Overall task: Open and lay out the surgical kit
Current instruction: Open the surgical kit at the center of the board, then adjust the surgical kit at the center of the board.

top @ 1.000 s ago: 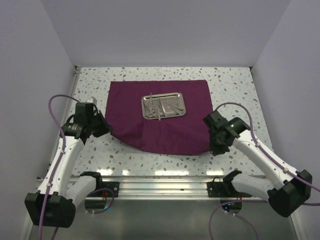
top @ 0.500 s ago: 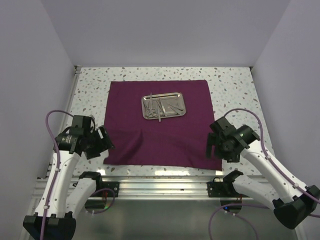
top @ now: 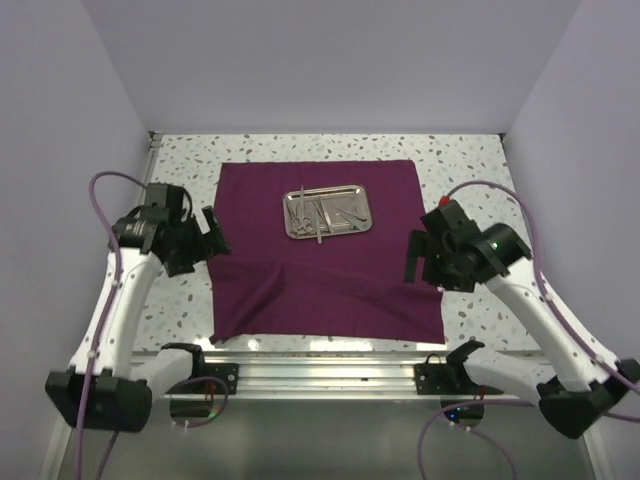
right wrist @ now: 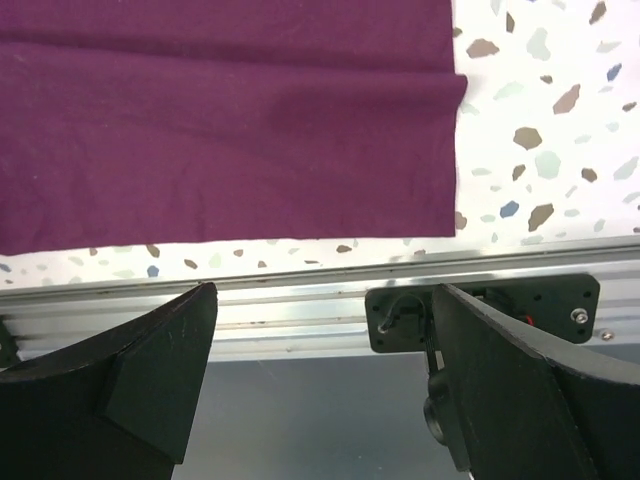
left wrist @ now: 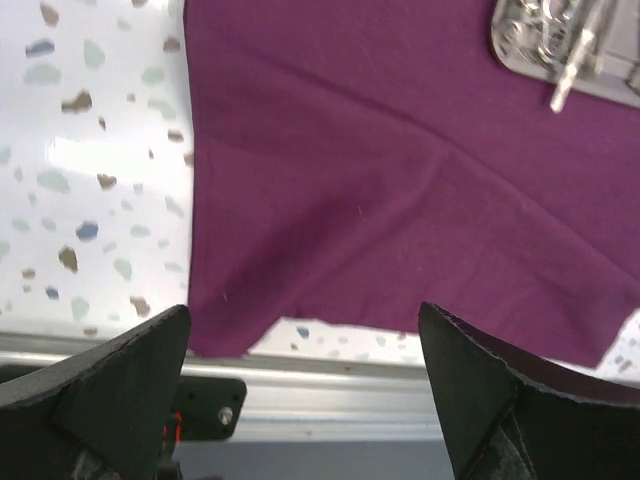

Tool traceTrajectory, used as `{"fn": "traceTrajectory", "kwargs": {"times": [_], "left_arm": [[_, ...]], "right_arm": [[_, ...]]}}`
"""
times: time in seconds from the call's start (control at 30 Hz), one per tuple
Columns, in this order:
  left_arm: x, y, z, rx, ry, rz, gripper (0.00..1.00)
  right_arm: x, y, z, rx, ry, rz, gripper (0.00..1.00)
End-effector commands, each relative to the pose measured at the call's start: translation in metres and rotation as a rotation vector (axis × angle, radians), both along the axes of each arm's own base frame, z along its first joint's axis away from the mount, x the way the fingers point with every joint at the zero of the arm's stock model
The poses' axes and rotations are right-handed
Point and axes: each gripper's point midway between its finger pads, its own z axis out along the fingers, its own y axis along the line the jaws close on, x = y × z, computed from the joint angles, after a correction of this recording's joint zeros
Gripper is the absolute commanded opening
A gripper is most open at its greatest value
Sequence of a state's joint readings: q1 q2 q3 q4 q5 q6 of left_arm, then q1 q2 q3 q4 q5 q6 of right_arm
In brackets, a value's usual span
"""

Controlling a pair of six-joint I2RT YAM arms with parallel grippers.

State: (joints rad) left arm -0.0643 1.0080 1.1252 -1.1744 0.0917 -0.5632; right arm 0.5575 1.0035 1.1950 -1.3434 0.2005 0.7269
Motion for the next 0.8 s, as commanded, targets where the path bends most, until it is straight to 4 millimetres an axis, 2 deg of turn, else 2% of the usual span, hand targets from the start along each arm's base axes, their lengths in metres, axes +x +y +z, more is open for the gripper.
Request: {"fn": "traceTrajectory", "kwargs": {"times": [0.0, 0.03, 0.07, 0.1, 0.13, 0.17, 0.2, 0.23, 0.27, 0.3, 0.33, 0.37, 0.4, 0.43, 0.47, 0.5, 0.53, 0.57, 0.6, 0.63, 0.67, 0.7, 0.77], "left_arm": [[0.064, 0.007, -0.010, 0.066, -0.064, -0.009, 1.00], [0.088, 0.008, -0.022, 0.076, -0.063, -0.004, 1.00], [0.105, 0.008, -0.022, 0.084, -0.083, 0.000, 1.00], [0.120, 0.011, -0.026, 0.100, -0.092, 0.001, 1.00], [0.150, 0.011, -0.036, 0.103, -0.112, 0.000, 1.00], [0.165, 0.015, -0.041, 0.107, -0.121, 0.008, 1.00], [0.180, 0.020, -0.046, 0.110, -0.124, 0.018, 1.00], [0.200, 0.023, -0.070, 0.115, -0.094, 0.019, 0.99], [0.221, 0.027, -0.067, 0.118, -0.121, 0.025, 0.99], [0.234, 0.031, -0.074, 0.117, -0.110, 0.033, 0.98], [0.257, 0.032, -0.087, 0.119, -0.099, 0.033, 0.95], [0.269, 0.044, -0.093, 0.118, -0.096, 0.058, 0.94], [0.279, 0.049, -0.098, 0.114, -0.092, 0.070, 0.93], [0.301, 0.051, -0.107, 0.110, -0.101, 0.071, 0.91], [0.311, 0.053, -0.112, 0.106, -0.106, 0.072, 0.90], [0.321, 0.052, -0.116, 0.105, -0.108, 0.068, 0.90], [0.338, 0.053, -0.125, 0.103, -0.108, 0.067, 0.89], [0.345, 0.054, -0.131, 0.104, -0.105, 0.065, 0.89], [0.351, 0.054, -0.136, 0.103, -0.100, 0.064, 0.89], [0.360, 0.053, -0.145, 0.099, -0.093, 0.061, 0.88], [0.363, 0.053, -0.150, 0.095, -0.090, 0.059, 0.88], [0.370, 0.053, -0.159, 0.092, -0.090, 0.048, 0.86], [0.377, 0.053, -0.171, 0.084, -0.081, 0.039, 0.80]], "right_arm": [[0.052, 0.026, -0.006, -0.033, -0.012, 0.047, 0.93], [0.065, 0.032, -0.006, -0.029, -0.015, 0.052, 0.94], [0.093, 0.039, -0.012, -0.034, -0.009, 0.042, 0.94], [0.106, 0.043, -0.016, -0.014, 0.006, 0.035, 0.95], [0.120, 0.044, -0.019, 0.013, 0.019, 0.018, 0.95], [0.148, 0.037, -0.019, 0.051, -0.003, -0.038, 0.95], [0.163, 0.038, -0.037, 0.073, 0.045, -0.059, 0.95], [0.177, 0.033, -0.045, 0.077, 0.058, -0.087, 0.95], [0.202, 0.024, -0.038, 0.083, 0.013, -0.119, 0.94], [0.217, 0.019, -0.059, 0.046, 0.054, -0.135, 0.94], [0.229, 0.011, -0.063, 0.013, 0.051, -0.150, 0.94], [0.250, 0.002, -0.053, -0.003, 0.007, -0.165, 0.94], [0.262, -0.004, -0.076, -0.035, 0.053, -0.176, 0.94], [0.273, -0.010, -0.080, -0.052, 0.050, -0.192, 0.94], [0.293, -0.016, -0.076, -0.052, 0.022, -0.203, 0.94], [0.302, -0.018, -0.082, -0.062, 0.022, -0.209, 0.94], [0.311, -0.021, -0.106, -0.082, 0.057, -0.215, 0.94], [0.328, -0.025, -0.103, -0.083, 0.019, -0.225, 0.94], [0.335, -0.027, -0.110, -0.085, 0.020, -0.232, 0.94], [0.339, -0.030, -0.136, -0.100, 0.061, -0.243, 0.94], [0.352, -0.034, -0.134, -0.100, 0.032, -0.262, 0.94], [0.361, -0.041, -0.148, -0.120, 0.042, -0.290, 0.94], [0.372, -0.050, -0.163, -0.142, 0.049, -0.313, 0.94]]}}
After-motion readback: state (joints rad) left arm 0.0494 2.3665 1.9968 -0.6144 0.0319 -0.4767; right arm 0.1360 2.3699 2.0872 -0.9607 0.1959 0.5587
